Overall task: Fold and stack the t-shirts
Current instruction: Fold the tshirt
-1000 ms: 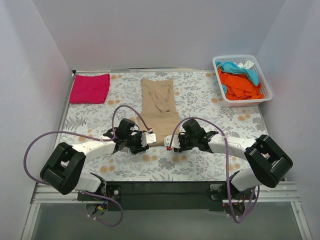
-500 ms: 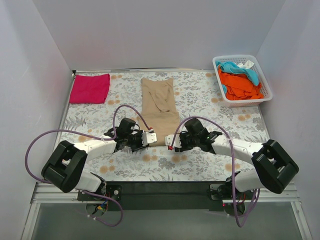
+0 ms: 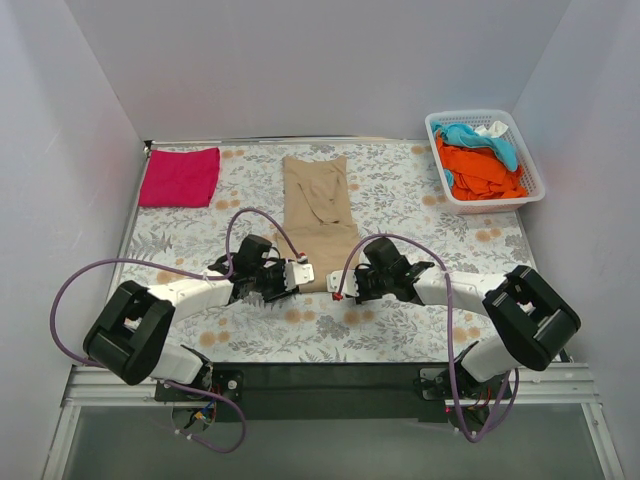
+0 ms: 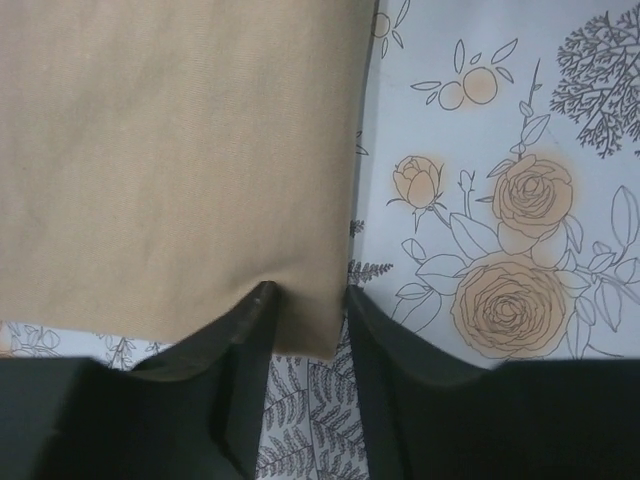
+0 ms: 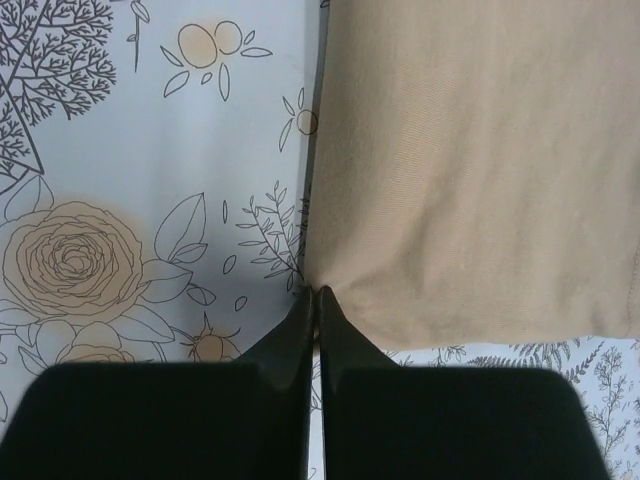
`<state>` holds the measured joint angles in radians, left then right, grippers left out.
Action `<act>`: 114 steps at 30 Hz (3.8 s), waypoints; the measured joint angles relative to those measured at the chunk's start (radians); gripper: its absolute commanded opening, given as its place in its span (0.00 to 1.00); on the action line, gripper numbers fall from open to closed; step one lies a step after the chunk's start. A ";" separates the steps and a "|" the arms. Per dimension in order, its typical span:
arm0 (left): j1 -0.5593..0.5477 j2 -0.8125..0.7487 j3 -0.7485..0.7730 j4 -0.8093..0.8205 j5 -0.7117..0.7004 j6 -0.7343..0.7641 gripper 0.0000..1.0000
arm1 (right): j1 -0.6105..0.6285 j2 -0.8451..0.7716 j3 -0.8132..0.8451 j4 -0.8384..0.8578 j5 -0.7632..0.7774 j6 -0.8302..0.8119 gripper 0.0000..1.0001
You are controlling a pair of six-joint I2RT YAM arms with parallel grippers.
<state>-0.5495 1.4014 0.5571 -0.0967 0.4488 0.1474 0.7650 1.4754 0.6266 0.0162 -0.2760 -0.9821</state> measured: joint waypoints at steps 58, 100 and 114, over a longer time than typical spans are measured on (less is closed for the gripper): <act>0.256 -0.025 0.494 -0.378 0.269 -0.194 0.00 | -0.233 -0.066 0.504 -0.449 -0.206 0.027 0.01; 0.326 0.533 0.869 -0.103 0.077 -0.486 0.32 | -0.380 0.470 0.924 -0.231 -0.070 0.272 0.27; 0.321 0.470 0.707 -0.039 0.258 -0.951 0.33 | -0.376 0.478 0.914 -0.327 -0.428 0.673 0.29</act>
<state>-0.2283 1.8717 1.2644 -0.1360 0.7071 -0.8040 0.3889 1.9533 1.5402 -0.3107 -0.7040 -0.3092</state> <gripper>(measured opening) 0.326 0.288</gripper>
